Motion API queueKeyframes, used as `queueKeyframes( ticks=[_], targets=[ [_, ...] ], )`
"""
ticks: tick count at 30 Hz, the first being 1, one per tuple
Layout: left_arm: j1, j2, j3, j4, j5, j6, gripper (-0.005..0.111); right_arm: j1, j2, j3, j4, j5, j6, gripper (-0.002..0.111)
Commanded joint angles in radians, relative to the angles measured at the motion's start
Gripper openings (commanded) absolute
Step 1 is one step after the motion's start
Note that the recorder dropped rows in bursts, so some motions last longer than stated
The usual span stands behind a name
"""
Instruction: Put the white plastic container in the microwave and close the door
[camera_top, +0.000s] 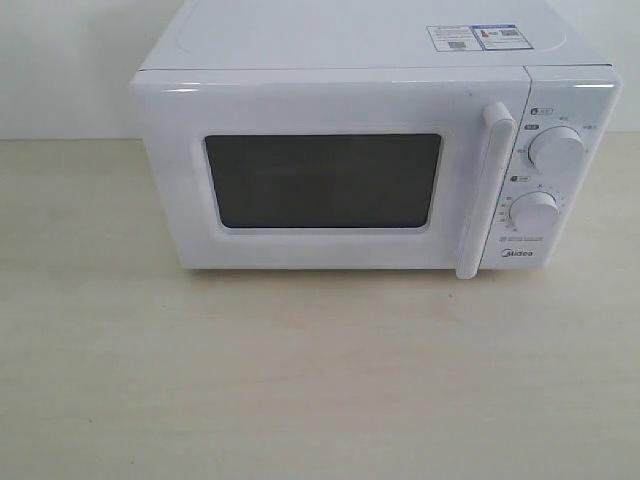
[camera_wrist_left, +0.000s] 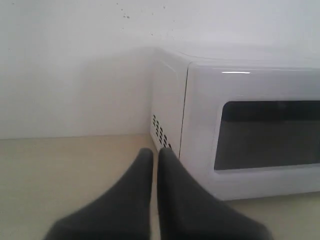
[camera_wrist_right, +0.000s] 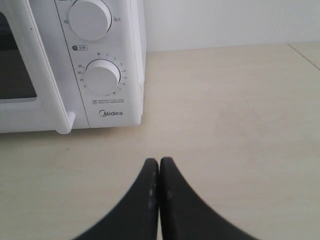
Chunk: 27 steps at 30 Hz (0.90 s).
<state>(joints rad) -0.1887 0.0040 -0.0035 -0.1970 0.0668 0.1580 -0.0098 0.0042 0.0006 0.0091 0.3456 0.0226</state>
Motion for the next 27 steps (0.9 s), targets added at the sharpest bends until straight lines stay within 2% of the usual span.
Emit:
queueKeyframes(
  ticks=[1,8,12,18,22,27],
  targets=[
    [0.003,-0.004,0.003,0.011,0.04,-0.022,0.004,0.002,-0.004,-0.001,0.001,-0.004,-0.002,0.0],
    [0.003,-0.004,0.003,0.011,0.152,-0.211,0.004,0.002,-0.004,-0.001,0.001,-0.004,-0.002,0.0],
    [0.003,-0.004,0.003,0.011,0.236,-0.103,0.004,0.002,-0.004,-0.001,0.001,-0.004,-0.002,0.0],
    [0.003,-0.004,0.003,0.011,0.232,-0.01,0.004,0.002,-0.004,-0.001,0.001,-0.004,-0.002,0.0],
    [0.003,-0.004,0.003,0.018,0.232,-0.016,0.004,0.002,-0.004,-0.001,0.001,-0.004,-0.002,0.0],
    [0.003,-0.004,0.003,0.018,0.232,-0.107,0.004,0.002,-0.004,-0.001,0.001,-0.004,-0.002,0.0]
  ],
)
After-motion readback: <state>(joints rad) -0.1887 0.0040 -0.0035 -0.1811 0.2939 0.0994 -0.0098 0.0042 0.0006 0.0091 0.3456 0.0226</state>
